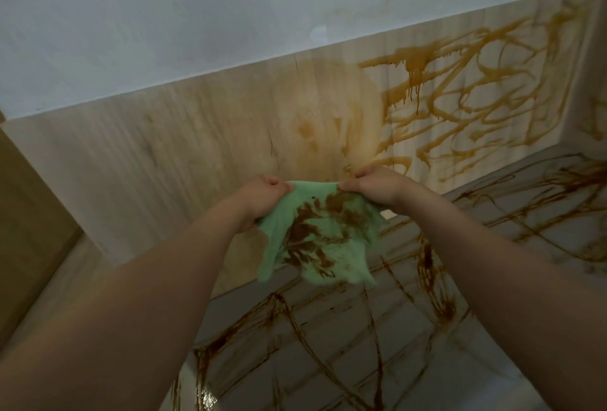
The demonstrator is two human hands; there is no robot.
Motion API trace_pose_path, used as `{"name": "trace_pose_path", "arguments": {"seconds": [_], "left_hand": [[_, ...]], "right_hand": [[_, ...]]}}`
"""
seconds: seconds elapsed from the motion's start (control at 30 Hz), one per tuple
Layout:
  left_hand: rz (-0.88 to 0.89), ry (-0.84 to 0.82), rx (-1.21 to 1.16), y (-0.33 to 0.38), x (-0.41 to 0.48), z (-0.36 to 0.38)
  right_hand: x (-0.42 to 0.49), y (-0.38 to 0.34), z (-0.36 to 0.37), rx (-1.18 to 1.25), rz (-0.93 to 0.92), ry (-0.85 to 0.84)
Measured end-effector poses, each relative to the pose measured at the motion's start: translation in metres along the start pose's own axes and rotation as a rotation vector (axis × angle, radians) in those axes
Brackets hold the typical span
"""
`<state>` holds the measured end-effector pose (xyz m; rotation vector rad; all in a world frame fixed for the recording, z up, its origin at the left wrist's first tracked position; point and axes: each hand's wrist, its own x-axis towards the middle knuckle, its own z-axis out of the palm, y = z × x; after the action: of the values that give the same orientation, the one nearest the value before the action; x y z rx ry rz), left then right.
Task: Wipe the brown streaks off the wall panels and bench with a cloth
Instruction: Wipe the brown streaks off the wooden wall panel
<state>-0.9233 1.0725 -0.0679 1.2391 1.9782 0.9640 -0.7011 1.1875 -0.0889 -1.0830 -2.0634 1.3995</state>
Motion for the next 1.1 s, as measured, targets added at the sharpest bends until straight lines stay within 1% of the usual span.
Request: {"name": "trace_pose_path", "arguments": {"seconds": [0.07, 0.1, 0.2, 0.23, 0.27, 0.3, 0.33, 0.4, 0.43, 0.47, 0.5, 0.57, 0.63, 0.67, 0.7, 0.73, 0.77, 0.8, 0.83, 0.87, 0.93, 0.97, 1.03, 1.1], "left_hand": [[-0.041, 0.006, -0.174, 0.000, 0.003, 0.010], [-0.050, -0.007, -0.260, 0.000, 0.004, 0.013], [-0.075, -0.136, -0.453, 0.001, -0.002, 0.013], [-0.068, -0.185, -0.461, 0.001, -0.005, 0.010], [-0.046, -0.209, -0.432, -0.002, -0.005, 0.005], [-0.026, -0.213, -0.392, -0.004, -0.006, 0.002], [-0.009, -0.194, -0.346, -0.007, -0.003, -0.001], [0.018, -0.111, -0.310, -0.008, 0.001, -0.003], [0.032, -0.065, -0.289, -0.007, 0.004, -0.003], [0.042, -0.025, -0.295, -0.007, 0.008, -0.004], [0.049, 0.003, -0.316, -0.004, 0.012, -0.003], [0.039, 0.026, -0.370, 0.005, 0.020, 0.003], [0.034, -0.042, -0.388, 0.017, 0.023, 0.014], [0.041, -0.116, -0.381, 0.024, 0.023, 0.022], [0.039, -0.203, -0.354, 0.032, 0.025, 0.029], [0.024, -0.271, -0.333, 0.039, 0.027, 0.035], [0.007, -0.278, -0.298, 0.050, 0.032, 0.042], [0.000, -0.229, -0.263, 0.058, 0.037, 0.045], [0.017, -0.126, -0.192, 0.067, 0.045, 0.047], [0.066, 0.001, -0.072, 0.079, 0.054, 0.046], [0.212, 0.212, 0.331, 0.103, 0.068, 0.035], [0.297, 0.266, 0.545, 0.112, 0.076, 0.028], [0.444, 0.336, 0.879, 0.135, 0.094, 0.008], [0.588, 0.509, 1.199, 0.153, 0.110, -0.008]], "right_hand": [[0.001, -0.010, 0.016, 0.127, -0.003, 0.006], [0.000, -0.015, 0.024, 0.191, -0.024, -0.030], [-0.002, -0.025, 0.041, 0.352, -0.028, -0.263], [-0.002, -0.025, 0.042, 0.375, -0.018, -0.332], [-0.001, -0.023, 0.042, 0.408, -0.016, -0.358], [-0.001, -0.020, 0.040, 0.467, -0.014, -0.344], [0.000, -0.017, 0.038, 0.546, -0.009, -0.295], [0.001, -0.008, 0.035, 0.659, 0.009, -0.135], [0.000, -0.003, 0.036, 0.657, 0.010, -0.064], [0.001, 0.003, 0.039, 0.607, 0.013, -0.029], [0.002, 0.008, 0.044, 0.544, 0.010, -0.031], [0.001, 0.013, 0.054, 0.458, 0.015, -0.087], [0.004, 0.010, 0.063, 0.516, 0.025, -0.161], [0.009, 0.009, 0.066, 0.577, 0.024, -0.174], [0.015, 0.009, 0.065, 0.658, 0.020, -0.149], [0.023, 0.009, 0.064, 0.736, 0.018, -0.085], [0.031, 0.010, 0.059, 0.810, 0.014, 0.005], [0.038, 0.012, 0.054, 0.853, 0.019, 0.090], [0.044, 0.015, 0.048, 0.877, 0.028, 0.157], [0.052, 0.015, 0.039, 0.883, 0.034, 0.205], [0.068, 0.014, 0.020, 0.845, 0.026, 0.302], [0.073, 0.012, 0.010, 0.799, 0.017, 0.349], [0.086, -0.003, -0.010, 0.691, -0.024, 0.425], [0.096, -0.023, -0.025, 0.588, -0.130, 0.493]]}}
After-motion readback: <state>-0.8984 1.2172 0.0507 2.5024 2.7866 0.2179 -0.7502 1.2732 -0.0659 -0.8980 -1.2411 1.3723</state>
